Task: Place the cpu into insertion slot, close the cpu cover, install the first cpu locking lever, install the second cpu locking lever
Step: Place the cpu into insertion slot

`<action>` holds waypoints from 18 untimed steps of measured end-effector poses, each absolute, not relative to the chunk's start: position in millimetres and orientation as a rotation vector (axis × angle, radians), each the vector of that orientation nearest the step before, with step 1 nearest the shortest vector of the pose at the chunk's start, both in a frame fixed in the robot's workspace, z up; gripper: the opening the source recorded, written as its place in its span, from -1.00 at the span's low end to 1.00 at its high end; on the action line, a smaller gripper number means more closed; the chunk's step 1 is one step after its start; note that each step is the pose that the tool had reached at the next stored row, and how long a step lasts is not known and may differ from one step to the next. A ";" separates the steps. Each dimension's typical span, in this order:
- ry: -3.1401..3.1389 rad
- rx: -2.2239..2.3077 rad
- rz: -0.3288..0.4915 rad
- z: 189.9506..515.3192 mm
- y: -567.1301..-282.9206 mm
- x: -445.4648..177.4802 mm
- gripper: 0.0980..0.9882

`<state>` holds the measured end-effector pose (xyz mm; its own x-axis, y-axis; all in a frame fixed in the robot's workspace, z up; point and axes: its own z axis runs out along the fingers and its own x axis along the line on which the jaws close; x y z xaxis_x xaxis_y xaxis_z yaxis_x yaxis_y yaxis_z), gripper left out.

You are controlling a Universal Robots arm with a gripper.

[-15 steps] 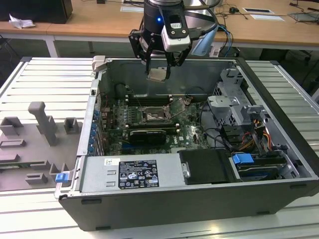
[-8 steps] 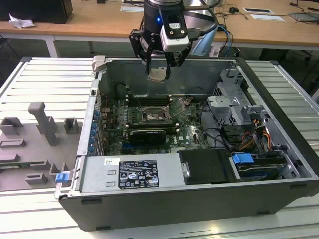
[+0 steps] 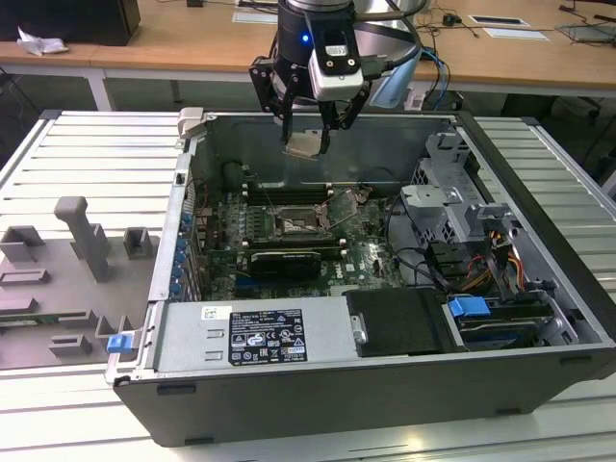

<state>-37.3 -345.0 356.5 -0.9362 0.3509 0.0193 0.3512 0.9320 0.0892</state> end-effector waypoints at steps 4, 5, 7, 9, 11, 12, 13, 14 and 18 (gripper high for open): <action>-3.083 -0.575 -0.143 356.4 -345.0 -37.3 -0.02; -3.082 -0.578 -0.143 356.3 -345.0 -37.3 -0.02; -3.081 -0.585 -0.143 356.3 -345.0 -37.3 -0.02; -3.079 -0.595 -0.143 356.2 -345.0 -37.3 -0.02; -3.078 -0.602 -0.143 356.1 -345.0 -37.3 -0.02; -3.078 -0.605 -0.143 356.1 -345.0 -37.3 -0.02; -3.077 -0.610 -0.143 356.1 -345.0 -37.3 -0.02; -3.076 -0.613 -0.143 356.1 -345.0 -37.3 -0.02; -3.074 -0.629 -0.143 355.9 -345.0 -37.3 -0.02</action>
